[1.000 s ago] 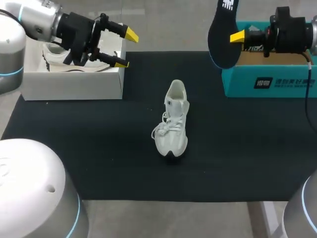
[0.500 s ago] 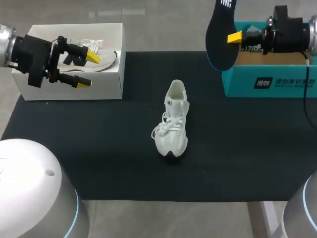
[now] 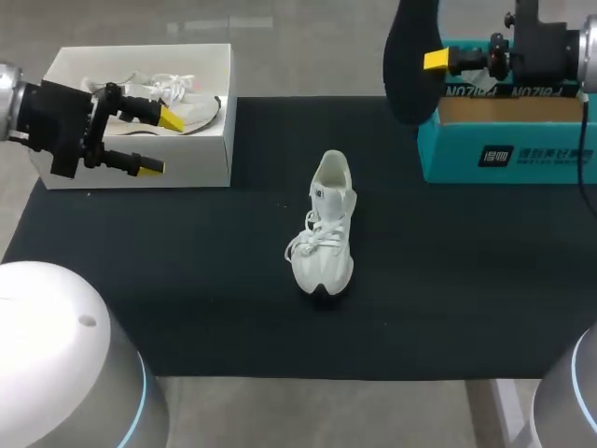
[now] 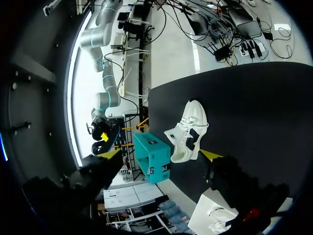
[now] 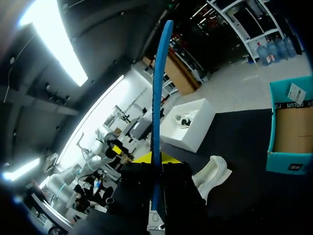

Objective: Take the shoe out of the shoebox, open the shoe tongue, remove and reinsert the insole, then place the shoe into the shoebox

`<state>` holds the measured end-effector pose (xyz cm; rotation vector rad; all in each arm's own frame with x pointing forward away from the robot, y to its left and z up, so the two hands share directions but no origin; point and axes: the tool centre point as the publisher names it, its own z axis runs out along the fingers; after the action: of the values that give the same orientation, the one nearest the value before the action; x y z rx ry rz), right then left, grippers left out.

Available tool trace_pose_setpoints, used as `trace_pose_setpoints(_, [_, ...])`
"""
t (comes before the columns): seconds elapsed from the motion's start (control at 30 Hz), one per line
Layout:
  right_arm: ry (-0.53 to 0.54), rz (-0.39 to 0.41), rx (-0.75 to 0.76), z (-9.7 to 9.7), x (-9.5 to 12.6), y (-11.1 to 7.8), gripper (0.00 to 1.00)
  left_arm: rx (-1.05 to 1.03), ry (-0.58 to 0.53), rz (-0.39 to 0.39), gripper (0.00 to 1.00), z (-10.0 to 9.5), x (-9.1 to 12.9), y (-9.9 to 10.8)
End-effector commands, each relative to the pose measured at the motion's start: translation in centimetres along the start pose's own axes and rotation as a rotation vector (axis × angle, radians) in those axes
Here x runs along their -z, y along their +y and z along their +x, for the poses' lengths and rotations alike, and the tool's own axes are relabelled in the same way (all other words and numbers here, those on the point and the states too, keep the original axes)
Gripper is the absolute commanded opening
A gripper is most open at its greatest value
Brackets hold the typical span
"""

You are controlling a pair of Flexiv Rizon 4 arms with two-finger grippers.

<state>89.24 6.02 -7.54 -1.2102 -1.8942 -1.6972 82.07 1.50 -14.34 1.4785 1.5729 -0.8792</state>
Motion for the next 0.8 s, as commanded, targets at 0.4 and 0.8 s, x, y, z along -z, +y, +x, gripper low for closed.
trace_pose_setpoints(0.4, [0.000,-0.010,-0.011,-0.2,-0.7,-0.1,0.00,0.140,-0.062,-0.046,1.00,-0.2,-4.2,2.3])
trace_pose_setpoints(0.8, [0.000,-0.010,-0.011,-0.2,-0.7,-0.1,0.00,0.140,-0.062,-0.046,1.00,-0.2,-4.2,2.3])
